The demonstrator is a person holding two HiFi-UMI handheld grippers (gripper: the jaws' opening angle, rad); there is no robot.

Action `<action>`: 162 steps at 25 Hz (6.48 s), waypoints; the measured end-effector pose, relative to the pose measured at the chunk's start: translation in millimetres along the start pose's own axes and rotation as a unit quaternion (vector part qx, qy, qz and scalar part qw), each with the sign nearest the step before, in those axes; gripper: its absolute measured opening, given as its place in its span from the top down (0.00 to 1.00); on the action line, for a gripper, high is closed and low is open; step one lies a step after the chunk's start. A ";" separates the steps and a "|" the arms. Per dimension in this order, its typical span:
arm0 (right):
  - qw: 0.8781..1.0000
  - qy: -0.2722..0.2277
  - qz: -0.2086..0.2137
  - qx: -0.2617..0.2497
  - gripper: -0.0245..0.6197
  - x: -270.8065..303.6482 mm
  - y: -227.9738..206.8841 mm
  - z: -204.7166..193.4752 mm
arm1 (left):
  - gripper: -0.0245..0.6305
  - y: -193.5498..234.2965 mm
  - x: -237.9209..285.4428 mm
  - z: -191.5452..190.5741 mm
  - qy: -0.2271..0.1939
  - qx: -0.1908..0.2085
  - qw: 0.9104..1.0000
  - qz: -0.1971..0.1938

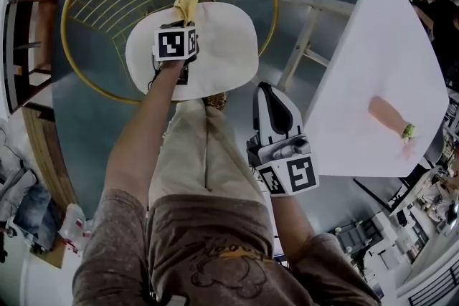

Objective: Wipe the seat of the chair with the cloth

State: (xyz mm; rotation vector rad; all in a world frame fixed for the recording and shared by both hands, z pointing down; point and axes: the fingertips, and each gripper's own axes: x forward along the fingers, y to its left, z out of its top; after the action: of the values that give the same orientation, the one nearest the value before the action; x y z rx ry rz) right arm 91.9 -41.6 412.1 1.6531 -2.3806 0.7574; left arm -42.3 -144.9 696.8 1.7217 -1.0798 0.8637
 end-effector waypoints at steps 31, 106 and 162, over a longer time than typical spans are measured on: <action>1.000 0.001 0.005 0.006 0.92 -22.8 4.2 -11.0 | 0.85 -80.6 -40.8 -11.7 -0.079 -0.051 0.982 -0.165; 0.999 0.027 0.027 0.012 0.92 -29.2 -0.7 -33.8 | 0.85 -120.1 5.2 -83.1 0.029 0.030 0.995 -0.092; 0.995 0.044 0.088 -0.016 0.92 -6.8 44.1 -32.7 | 0.85 131.7 -149.0 -163.6 -0.056 -0.091 0.993 0.053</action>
State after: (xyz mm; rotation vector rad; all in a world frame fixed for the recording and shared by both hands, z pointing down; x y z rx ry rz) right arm 49.1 -8.4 423.6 1.3815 -2.4843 0.7977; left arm -234.9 23.2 665.5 1.5884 -1.2939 0.7158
